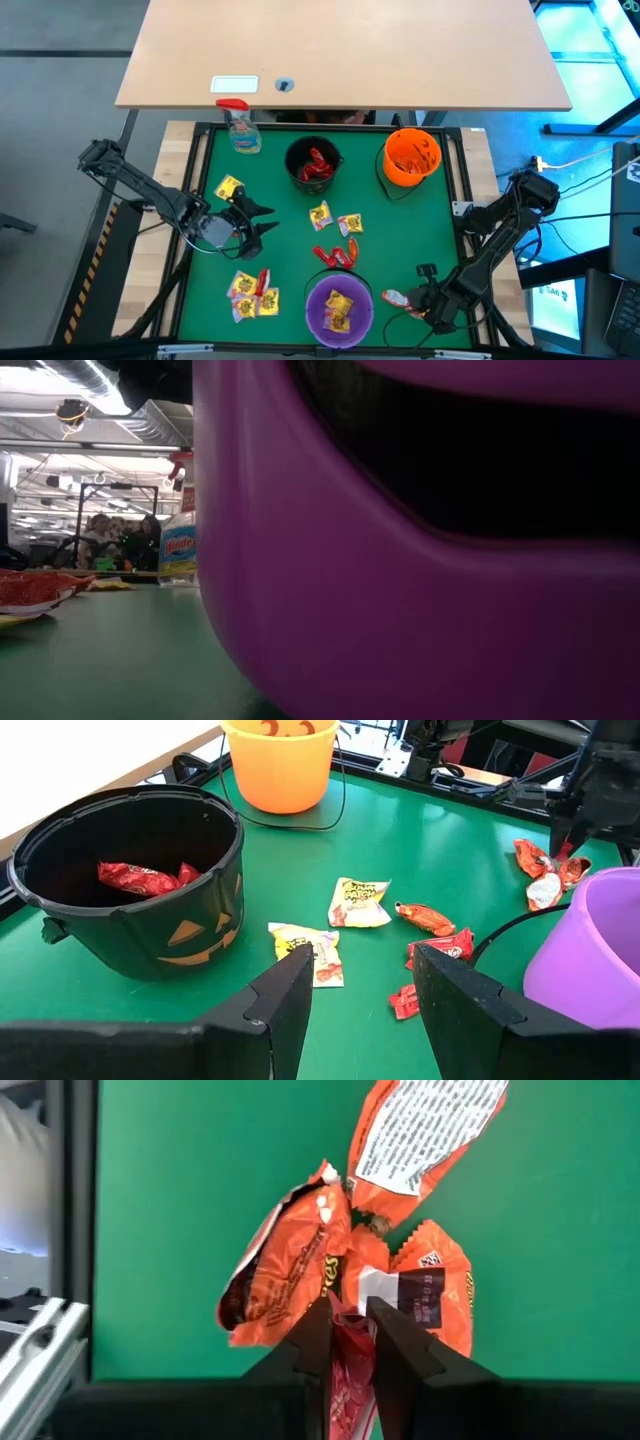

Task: Sort candy
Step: Put the red chocolate into the black bucket

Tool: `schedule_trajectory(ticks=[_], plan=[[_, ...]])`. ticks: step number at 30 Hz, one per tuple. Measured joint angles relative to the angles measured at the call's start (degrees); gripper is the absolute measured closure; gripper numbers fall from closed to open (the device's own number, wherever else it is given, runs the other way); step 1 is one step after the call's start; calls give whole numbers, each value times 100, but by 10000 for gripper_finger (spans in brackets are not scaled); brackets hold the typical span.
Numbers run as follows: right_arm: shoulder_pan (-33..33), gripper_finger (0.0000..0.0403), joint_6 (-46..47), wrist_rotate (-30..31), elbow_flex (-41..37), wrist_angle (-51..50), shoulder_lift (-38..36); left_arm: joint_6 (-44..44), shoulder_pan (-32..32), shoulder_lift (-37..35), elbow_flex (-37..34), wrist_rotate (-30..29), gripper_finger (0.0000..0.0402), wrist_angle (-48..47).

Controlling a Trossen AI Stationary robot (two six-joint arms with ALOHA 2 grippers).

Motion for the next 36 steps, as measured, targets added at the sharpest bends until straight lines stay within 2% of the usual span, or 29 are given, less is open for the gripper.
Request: schedule_trajectory(ticks=[7, 12, 21, 26, 29, 32, 36], plan=[[-21, 360, 0, 471, 0, -124, -304, 0, 0, -1, 0, -2, 239, 1], [-275, 360, -17, 949, 0, -267, -543, 0, 0, -1, 0, -2, 239, 3], [-1154, 361, -930, 1580, 0, -257, -950, 0, 0, -2, 0, -2, 239, 3], [-1924, 361, -1776, 2250, 0, -149, -1207, 0, 0, 0, 0, -4, 239, 3], [-2511, 361, -2474, 2586, 0, 234, -1368, 0, 0, 0, 0, -4, 239, 3], [-3173, 361, -3306, 2708, 0, 1065, -1480, 0, 0, -2, 0, -4, 239, 3], [-4105, 361, -4485, 2439, 0, 2664, -1505, 0, 0, 0, 0, -3, 239, 4]])
